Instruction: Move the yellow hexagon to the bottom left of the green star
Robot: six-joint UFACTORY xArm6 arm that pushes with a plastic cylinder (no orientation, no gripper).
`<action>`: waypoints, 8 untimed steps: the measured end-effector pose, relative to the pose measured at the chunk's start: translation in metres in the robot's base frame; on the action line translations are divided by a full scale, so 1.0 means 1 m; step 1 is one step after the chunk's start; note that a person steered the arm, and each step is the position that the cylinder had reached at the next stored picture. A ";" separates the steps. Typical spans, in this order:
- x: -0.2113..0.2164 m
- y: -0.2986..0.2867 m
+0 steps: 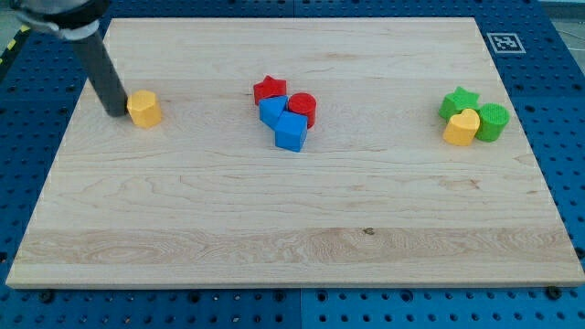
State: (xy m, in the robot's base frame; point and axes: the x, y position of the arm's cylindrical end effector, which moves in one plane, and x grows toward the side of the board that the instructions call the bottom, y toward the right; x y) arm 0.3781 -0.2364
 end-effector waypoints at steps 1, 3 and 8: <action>0.001 -0.003; 0.058 -0.033; -0.002 0.055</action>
State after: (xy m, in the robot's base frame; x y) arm 0.3762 -0.1813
